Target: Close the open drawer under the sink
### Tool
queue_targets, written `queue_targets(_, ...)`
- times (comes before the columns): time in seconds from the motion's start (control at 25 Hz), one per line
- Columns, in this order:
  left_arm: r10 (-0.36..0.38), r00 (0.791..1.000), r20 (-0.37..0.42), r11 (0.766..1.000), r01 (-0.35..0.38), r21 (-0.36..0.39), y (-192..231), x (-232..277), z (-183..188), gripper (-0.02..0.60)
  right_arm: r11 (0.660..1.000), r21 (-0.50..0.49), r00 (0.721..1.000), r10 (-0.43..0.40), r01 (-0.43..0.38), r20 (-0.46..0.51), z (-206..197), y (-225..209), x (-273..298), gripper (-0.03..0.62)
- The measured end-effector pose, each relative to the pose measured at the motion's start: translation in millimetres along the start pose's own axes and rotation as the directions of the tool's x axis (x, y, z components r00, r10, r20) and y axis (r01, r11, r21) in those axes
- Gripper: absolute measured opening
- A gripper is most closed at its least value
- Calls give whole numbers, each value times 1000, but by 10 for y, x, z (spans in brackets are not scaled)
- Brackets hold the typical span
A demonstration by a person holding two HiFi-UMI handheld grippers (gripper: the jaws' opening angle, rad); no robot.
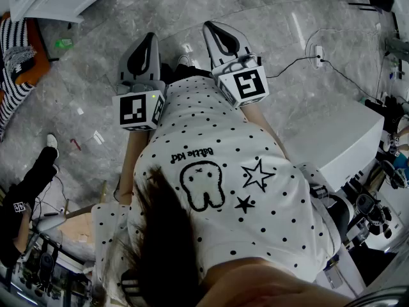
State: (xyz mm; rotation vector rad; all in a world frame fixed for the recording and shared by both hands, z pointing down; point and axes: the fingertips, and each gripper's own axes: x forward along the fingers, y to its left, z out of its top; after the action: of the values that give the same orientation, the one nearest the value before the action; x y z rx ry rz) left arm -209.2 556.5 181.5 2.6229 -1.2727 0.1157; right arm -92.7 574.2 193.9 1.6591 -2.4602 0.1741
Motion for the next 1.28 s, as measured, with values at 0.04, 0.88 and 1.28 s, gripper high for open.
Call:
queue_targets(0.04,2,1000,2,1000,-2,-2,19,-13,-7,8,1000,0,1000,3,-3,0,-3,24,9,14)
queue_targets(0.88,-12,1000,-10,1000,12,-13,48,91,-81,8,1000,18,1000,17,-17,-13,-100,-9,85,14)
queue_targets(1.28,-42,998,-45,999,40,-28,-25,221,-157,8,992,-13,990,127,-128,-68,-195,142,186,14)
